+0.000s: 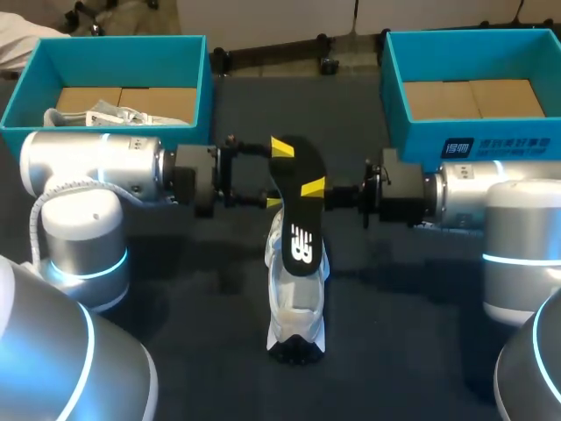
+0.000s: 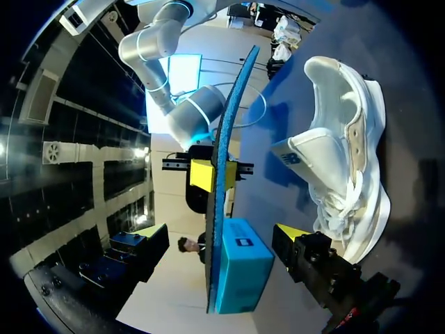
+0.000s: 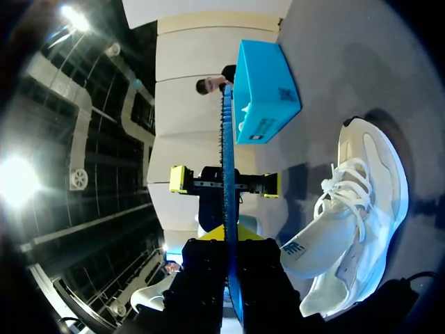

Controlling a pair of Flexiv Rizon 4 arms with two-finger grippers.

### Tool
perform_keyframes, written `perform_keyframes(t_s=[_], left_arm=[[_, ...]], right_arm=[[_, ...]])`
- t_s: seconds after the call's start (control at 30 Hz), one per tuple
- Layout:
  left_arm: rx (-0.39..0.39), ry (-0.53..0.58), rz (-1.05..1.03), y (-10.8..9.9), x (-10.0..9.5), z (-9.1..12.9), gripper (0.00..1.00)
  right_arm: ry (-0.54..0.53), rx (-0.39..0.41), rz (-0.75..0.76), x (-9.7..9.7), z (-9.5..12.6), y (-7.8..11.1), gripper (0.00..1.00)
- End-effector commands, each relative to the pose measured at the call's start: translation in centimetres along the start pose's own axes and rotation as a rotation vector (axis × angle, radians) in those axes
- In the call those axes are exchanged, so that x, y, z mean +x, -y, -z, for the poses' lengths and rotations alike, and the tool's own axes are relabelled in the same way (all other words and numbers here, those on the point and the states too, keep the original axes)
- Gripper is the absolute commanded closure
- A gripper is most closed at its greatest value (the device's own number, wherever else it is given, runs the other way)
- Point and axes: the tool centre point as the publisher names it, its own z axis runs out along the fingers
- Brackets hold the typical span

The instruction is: Take the shoe out of the shoebox, open the shoe tongue, remove and reinsert the insole, then place the shoe into the shoebox

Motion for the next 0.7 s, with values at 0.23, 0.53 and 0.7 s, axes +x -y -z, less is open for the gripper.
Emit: perform_keyframes(t_s=[0.23, 0.53, 0.7], left_arm=[[0.000, 0.004, -0.001, 0.52, 0.05, -0.36, 0.20], [-0.004, 0.000, -0.005, 0.39, 0.04, -0.50, 0.37], [-0.004, 0.000, -0.003, 0.38, 0.12, -0.72, 0.46]], right_arm=[[-0.002, 0.000, -0.003, -0.58, -0.81, -0.13, 1.00], [-0.008, -0.003, -0.001, -0.64, -0.81, -0.18, 1.00], [-0.008, -0.003, -0.001, -0.64, -0.81, -0.18, 1.00]])
